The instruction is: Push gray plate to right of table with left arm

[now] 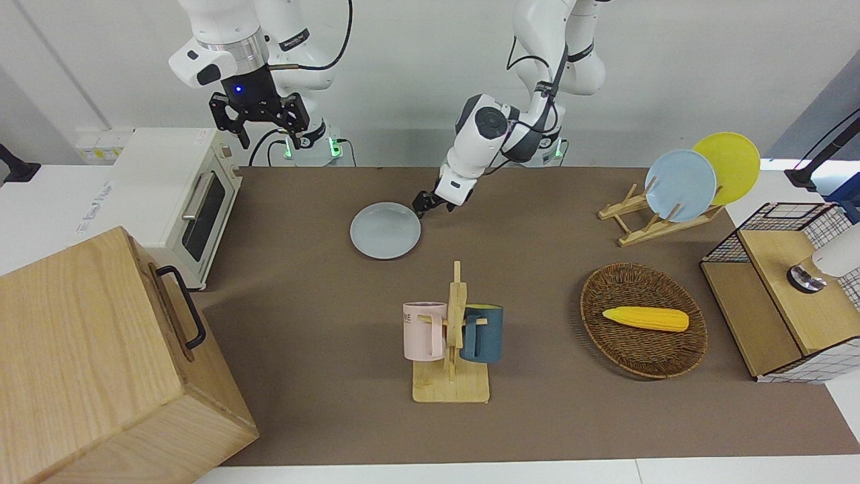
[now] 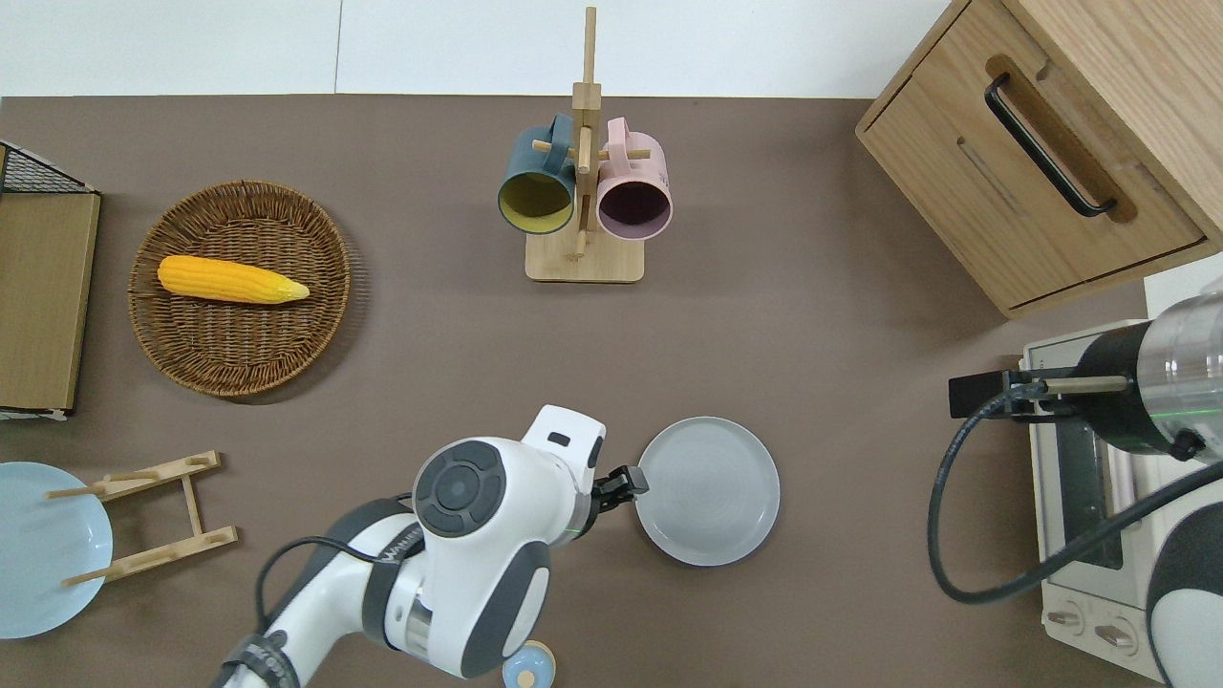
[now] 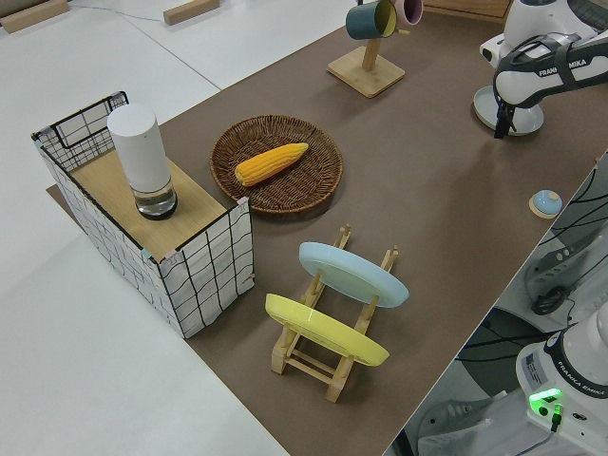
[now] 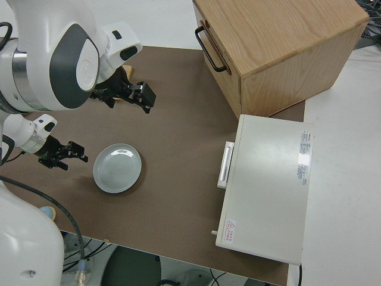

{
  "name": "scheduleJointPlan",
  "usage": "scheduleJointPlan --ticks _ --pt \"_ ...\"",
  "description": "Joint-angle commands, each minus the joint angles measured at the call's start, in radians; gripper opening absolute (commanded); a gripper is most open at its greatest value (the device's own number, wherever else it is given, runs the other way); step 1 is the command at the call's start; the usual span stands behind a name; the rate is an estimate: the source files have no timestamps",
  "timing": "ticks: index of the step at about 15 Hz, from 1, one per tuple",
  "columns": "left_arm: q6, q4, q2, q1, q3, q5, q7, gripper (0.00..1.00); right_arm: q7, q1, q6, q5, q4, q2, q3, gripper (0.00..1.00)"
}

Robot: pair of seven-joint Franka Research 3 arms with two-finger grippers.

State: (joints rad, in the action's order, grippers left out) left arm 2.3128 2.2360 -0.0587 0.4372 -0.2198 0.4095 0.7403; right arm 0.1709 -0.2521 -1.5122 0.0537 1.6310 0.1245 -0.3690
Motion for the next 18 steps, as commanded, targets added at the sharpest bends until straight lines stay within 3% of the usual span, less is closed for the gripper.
scheduleJointPlan --ticks 1,4,7,10,14,18 --pt "-0.307 -0.131 0.051 -0.06 0.118 -0.08 -0.131 0.98 0.01 -0.024 0.0 0.021 0.027 0.027 -0.014 0.996" --pt "-0.519 -0.266 0.053 -0.081 0.226 -0.139 -0.266 0.99 0.01 -0.024 0.001 0.021 0.027 0.027 -0.014 0.996" --pt "-0.628 -0.338 0.057 -0.121 0.273 -0.247 -0.364 0.99 0.01 -0.024 0.0 0.021 0.027 0.027 -0.014 0.996" --pt "-0.673 -0.358 0.117 -0.202 0.263 -0.34 -0.45 0.99 0.01 -0.024 0.0 0.021 0.027 0.027 -0.014 0.996" --pt "-0.812 -0.545 0.118 -0.294 0.261 -0.354 -0.527 0.99 0.012 -0.024 0.001 0.021 0.027 0.027 -0.014 0.996" --pt "-0.816 -0.576 0.12 -0.344 0.255 -0.394 -0.558 0.99 0.01 -0.024 0.0 0.021 0.027 0.027 -0.014 0.996"
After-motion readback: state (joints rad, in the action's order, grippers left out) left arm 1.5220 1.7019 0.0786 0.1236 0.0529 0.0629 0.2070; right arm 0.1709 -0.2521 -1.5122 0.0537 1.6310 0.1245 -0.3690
